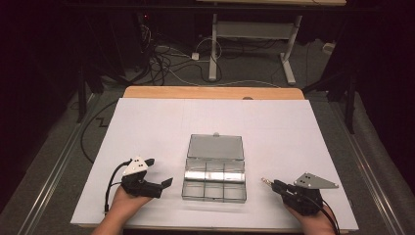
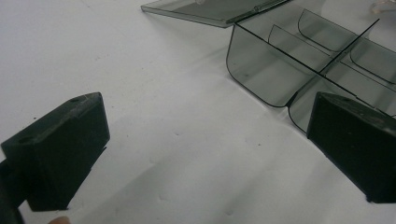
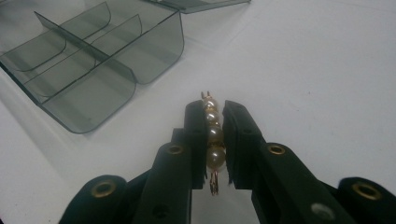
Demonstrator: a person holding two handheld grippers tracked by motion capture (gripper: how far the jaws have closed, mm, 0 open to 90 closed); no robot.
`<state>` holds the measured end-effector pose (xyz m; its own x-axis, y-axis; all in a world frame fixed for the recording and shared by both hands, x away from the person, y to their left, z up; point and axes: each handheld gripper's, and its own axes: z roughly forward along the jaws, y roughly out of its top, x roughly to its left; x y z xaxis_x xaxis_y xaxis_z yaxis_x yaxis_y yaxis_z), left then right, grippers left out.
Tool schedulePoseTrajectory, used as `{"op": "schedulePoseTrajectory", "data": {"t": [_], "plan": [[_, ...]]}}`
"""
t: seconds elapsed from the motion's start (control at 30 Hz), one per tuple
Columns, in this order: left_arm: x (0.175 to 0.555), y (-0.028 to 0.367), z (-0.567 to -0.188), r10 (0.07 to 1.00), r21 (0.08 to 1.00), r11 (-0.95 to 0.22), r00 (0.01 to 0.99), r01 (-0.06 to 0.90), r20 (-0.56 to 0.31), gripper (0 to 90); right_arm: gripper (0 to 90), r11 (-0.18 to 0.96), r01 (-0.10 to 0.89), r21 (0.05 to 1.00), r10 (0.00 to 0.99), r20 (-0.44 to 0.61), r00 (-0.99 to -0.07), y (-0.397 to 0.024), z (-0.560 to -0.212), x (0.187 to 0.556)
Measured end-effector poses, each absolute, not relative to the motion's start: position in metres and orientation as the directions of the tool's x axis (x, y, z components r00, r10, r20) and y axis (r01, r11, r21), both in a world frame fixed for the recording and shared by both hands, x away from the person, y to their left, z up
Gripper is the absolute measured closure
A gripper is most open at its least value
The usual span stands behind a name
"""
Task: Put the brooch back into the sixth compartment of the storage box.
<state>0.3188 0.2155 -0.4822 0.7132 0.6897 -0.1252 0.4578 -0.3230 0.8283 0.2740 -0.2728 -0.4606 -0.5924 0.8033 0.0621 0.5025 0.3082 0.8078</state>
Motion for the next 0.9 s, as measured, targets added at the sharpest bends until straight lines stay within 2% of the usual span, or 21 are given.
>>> {"op": "schedulePoseTrajectory", "data": {"t": [0.9], "plan": [[0.3184,0.2155,-0.4821,0.688,0.830,-0.322,0.715,0.455,-0.125,0.0,81.5,0.322,0.500,0.804,0.781,0.072,-0.620,-0.2656,-0.4608,0.2736]]}}
